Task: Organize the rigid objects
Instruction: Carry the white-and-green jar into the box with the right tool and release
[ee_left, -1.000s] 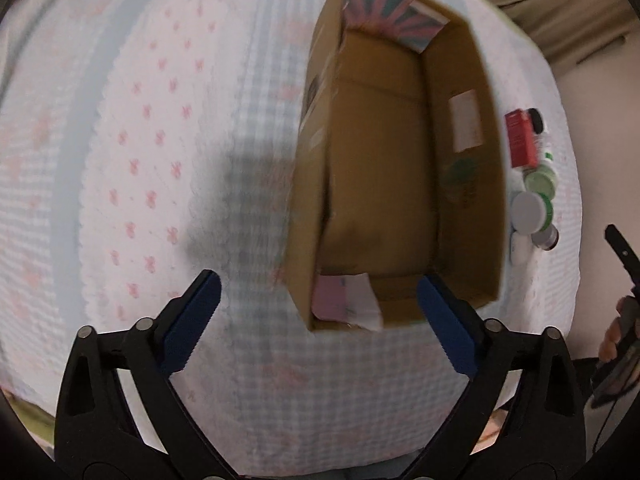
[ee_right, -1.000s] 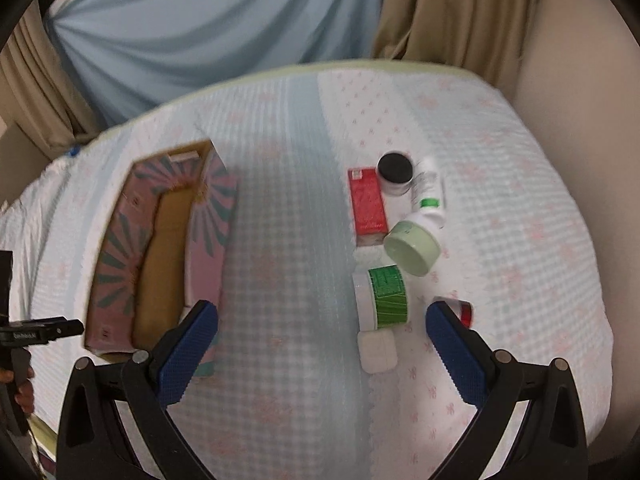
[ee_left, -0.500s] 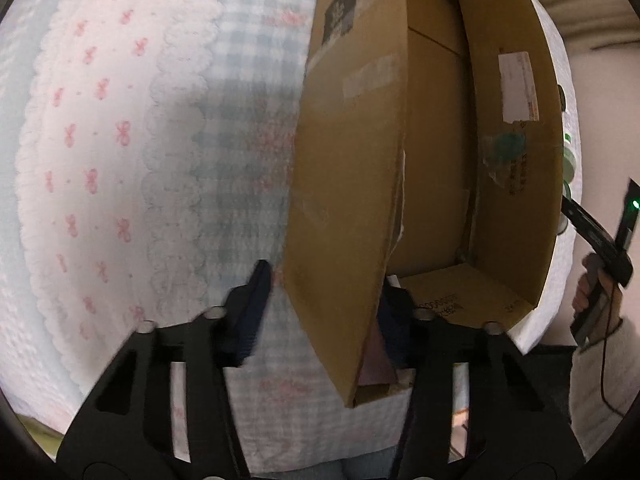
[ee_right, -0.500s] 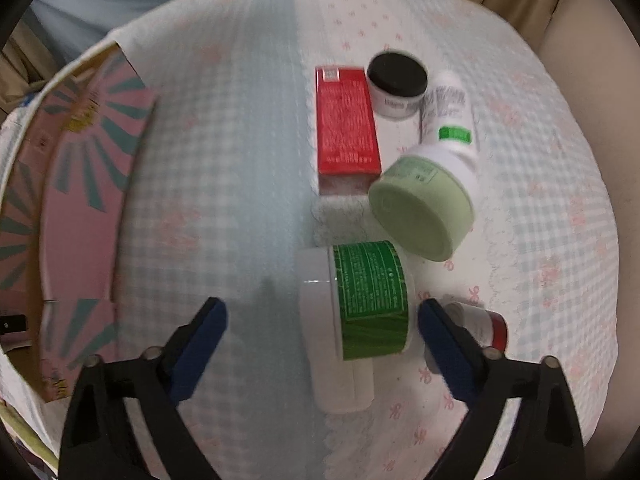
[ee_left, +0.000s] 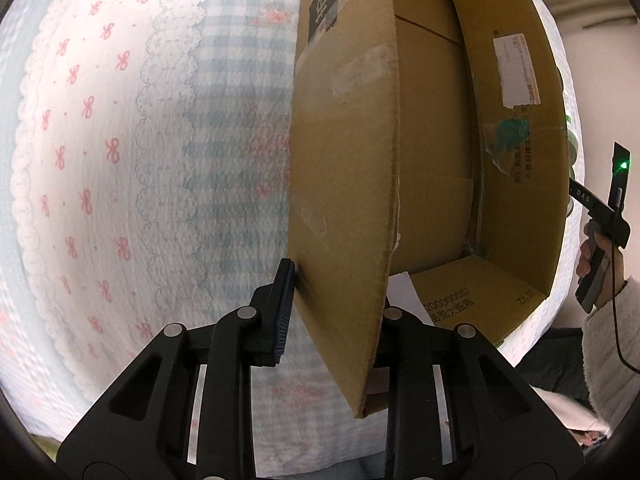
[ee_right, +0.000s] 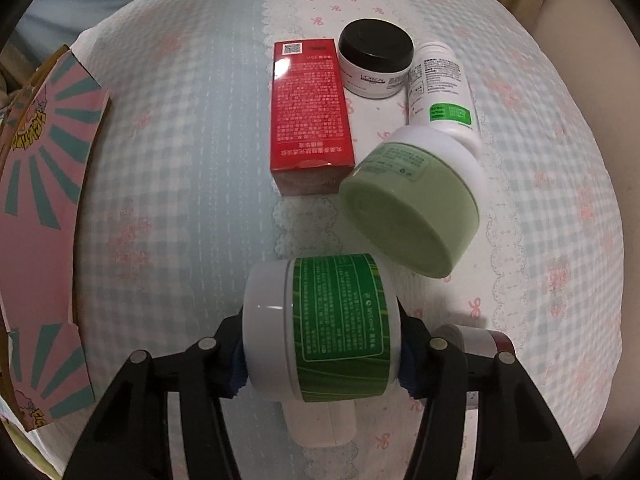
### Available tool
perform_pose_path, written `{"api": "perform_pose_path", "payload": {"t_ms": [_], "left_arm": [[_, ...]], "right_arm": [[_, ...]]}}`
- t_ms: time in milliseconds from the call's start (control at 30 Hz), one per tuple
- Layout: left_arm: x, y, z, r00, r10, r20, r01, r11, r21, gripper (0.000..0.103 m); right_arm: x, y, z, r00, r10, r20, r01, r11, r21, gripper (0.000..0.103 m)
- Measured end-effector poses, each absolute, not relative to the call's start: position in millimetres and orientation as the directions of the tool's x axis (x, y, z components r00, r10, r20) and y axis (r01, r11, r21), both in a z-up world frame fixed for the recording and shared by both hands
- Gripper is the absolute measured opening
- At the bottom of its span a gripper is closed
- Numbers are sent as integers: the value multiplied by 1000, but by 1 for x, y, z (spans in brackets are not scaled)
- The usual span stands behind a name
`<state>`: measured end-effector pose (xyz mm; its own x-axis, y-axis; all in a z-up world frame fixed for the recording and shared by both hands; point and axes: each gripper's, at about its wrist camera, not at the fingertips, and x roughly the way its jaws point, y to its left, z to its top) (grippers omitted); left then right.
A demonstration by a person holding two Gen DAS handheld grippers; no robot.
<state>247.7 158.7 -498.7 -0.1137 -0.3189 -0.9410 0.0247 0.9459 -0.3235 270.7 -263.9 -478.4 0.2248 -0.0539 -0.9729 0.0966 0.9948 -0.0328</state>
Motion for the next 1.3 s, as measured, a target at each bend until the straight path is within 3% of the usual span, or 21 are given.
{"api": "perform_pose_path", "payload": {"t_ms": [367, 567, 733, 900, 1300], "left_arm": [[244, 155, -486, -90, -311, -946, 29, 949, -315, 22], [245, 155, -481, -83, -310, -947, 31, 949, -314, 22], [244, 153, -478, -80, -301, -950, 48, 951, -306, 22], [244, 150, -474, -76, -297, -952, 48, 952, -301, 22], [242, 154, -470, -62, -304, -951, 47, 951, -307, 22]], "right_arm": [[261, -283, -455, 245, 31, -969, 282, 954, 102, 53], [264, -281, -402, 284, 46, -958, 333, 932, 144, 53], [281, -250, -343, 302, 18, -953, 302, 947, 114, 53], [315, -188, -311, 354, 94, -931, 223, 958, 182, 53], [411, -40, -344, 289, 280, -916, -52, 959, 277, 53]]}}
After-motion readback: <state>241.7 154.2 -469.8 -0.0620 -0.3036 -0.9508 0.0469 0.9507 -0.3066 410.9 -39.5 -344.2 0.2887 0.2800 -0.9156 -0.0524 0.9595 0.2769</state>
